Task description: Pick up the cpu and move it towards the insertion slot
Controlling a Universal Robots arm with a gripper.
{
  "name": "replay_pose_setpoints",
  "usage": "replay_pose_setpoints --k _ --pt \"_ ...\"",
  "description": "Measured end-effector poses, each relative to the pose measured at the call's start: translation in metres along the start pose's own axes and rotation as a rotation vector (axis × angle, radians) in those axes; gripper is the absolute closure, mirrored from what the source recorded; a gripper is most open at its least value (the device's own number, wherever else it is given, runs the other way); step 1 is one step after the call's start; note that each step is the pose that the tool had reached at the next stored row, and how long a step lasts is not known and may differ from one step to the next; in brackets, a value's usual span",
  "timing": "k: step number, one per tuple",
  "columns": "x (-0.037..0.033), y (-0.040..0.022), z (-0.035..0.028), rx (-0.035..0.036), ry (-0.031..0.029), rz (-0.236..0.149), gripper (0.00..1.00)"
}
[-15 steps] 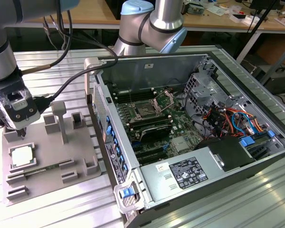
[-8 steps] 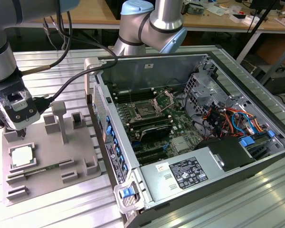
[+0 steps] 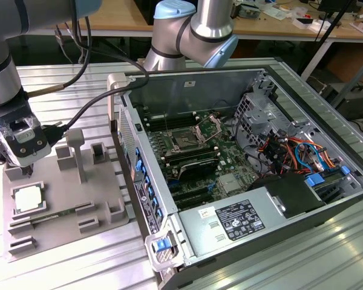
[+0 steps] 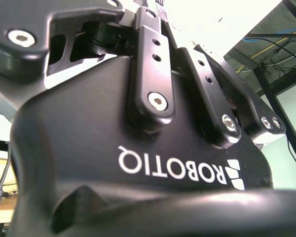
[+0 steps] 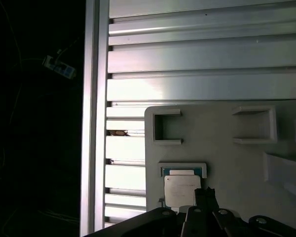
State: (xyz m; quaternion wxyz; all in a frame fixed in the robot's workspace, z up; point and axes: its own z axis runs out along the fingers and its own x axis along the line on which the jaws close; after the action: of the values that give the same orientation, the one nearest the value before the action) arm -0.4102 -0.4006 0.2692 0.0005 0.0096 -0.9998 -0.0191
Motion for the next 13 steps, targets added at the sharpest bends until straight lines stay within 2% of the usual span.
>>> replay_pose_setpoints --k 13 --pt "0.0008 -0.0001 0.0022 0.0 0.0 0.0 0.89"
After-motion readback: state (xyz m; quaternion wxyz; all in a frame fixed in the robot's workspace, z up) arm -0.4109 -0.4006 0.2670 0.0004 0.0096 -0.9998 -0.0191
